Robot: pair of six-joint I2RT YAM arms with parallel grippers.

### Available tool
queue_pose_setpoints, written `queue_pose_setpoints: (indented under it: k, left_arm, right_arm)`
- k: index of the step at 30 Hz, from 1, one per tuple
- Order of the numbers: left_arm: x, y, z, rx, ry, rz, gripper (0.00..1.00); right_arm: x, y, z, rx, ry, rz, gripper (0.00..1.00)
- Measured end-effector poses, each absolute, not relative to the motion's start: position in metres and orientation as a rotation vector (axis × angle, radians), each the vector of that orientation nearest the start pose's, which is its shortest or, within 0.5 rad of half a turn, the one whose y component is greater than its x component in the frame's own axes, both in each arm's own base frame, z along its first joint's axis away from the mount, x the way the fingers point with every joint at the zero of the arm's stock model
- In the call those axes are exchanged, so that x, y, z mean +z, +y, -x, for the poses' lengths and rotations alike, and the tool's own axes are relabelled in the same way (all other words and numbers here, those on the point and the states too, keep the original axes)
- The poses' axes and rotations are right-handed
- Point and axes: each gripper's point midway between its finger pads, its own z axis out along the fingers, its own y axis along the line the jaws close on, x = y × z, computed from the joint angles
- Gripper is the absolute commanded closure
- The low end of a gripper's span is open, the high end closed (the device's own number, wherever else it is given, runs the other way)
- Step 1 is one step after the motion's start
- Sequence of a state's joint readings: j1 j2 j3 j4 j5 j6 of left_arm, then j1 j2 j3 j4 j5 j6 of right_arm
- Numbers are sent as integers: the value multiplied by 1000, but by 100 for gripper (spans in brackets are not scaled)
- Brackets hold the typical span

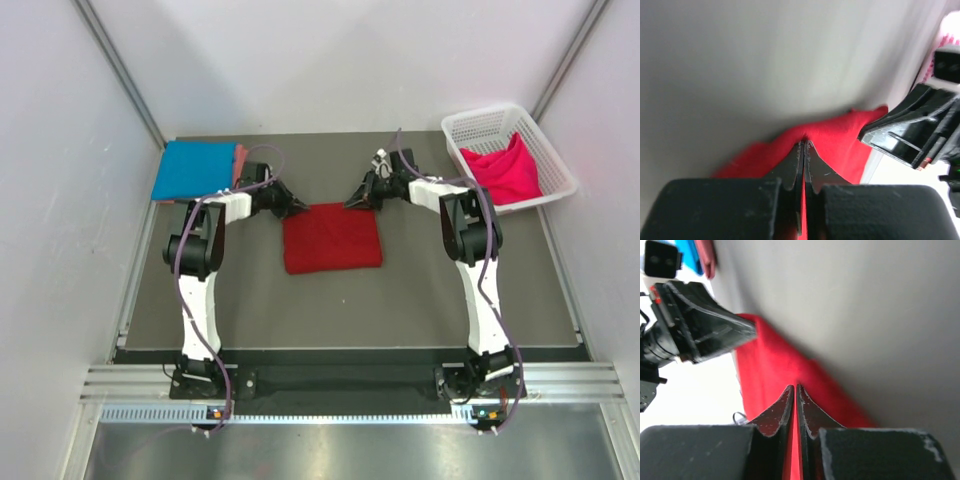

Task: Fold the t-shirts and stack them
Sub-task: Fold the tshirt

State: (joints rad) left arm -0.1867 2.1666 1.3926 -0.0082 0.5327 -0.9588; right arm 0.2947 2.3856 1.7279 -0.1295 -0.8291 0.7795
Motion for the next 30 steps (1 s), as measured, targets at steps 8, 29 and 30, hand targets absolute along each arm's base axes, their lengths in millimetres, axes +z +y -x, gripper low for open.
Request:
queue_pose_setpoints:
  k: [8,29,30]
  left_arm:
    - [42,-172,-534,-1105,2369,617,100]
    - [102,-232,-374,-1267,2477,483,100]
    - [91,-231,-367,-1266,2503,512,100]
  right_arm:
    - [35,281,-515,1499,2455,-203,96]
    - [120,317,-372,1507,2572,198,95]
    - [109,324,-357,1534,2604,221,96]
